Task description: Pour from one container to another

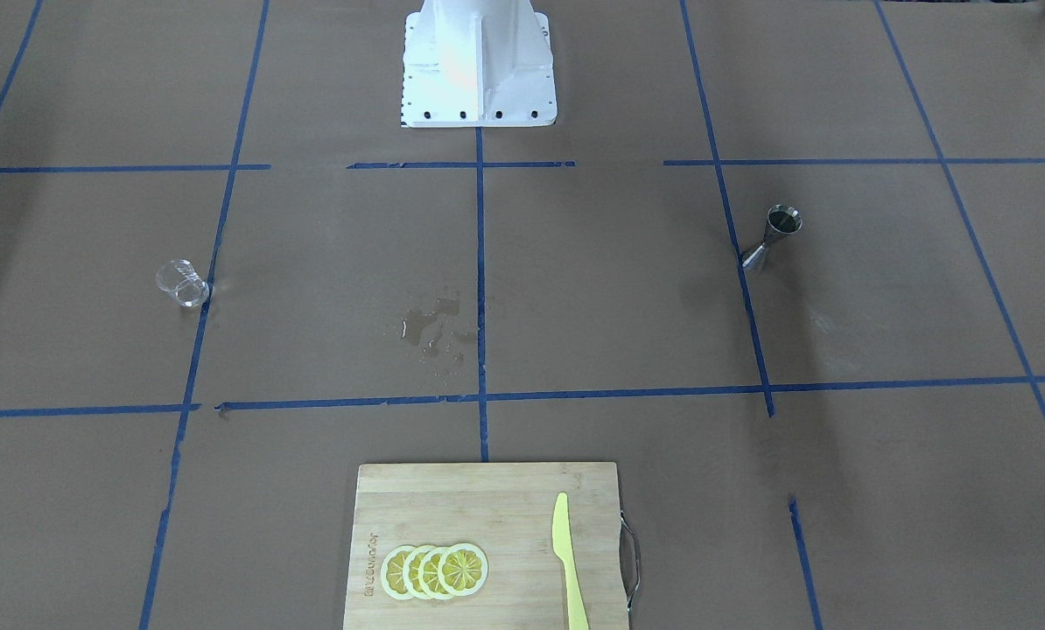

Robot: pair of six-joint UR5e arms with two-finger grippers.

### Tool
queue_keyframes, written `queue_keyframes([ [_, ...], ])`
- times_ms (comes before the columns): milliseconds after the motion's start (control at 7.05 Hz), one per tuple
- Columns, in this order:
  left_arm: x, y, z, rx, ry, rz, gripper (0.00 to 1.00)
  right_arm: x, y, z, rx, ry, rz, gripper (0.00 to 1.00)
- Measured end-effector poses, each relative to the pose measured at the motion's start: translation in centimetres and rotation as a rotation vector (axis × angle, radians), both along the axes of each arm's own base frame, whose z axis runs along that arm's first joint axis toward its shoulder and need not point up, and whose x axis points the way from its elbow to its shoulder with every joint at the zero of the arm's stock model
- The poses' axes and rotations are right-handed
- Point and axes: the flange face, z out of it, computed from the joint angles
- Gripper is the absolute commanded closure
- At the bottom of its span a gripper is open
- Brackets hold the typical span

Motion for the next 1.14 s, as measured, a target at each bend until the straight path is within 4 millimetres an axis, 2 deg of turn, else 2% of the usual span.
queue_keyframes([
  [142, 0.8, 1.3, -1.0, -0.076, 0.074, 0.012, 0.00, 0.0, 0.0, 0.0, 0.000, 0.000, 0.000, 0.00],
  [284, 1.2, 2.5, -2.4, -0.084, 0.116, 0.022, 0.00, 0.0, -0.1, 0.0, 0.001, 0.000, 0.000, 0.00],
  [426, 1.4, 3.2, -2.9, -0.060, 0.133, 0.027, 0.00, 0.0, -0.1, -0.1, 0.002, -0.001, 0.000, 0.00],
  [851, 1.5, 3.7, -1.9, -0.001, 0.142, 0.034, 0.00, 0.0, -0.2, -0.3, 0.004, -0.004, 0.003, 0.00],
  [1135, 1.5, 3.6, -1.9, 0.003, 0.142, 0.033, 0.00, 0.0, -0.4, -0.7, 0.010, -0.006, 0.005, 0.00],
])
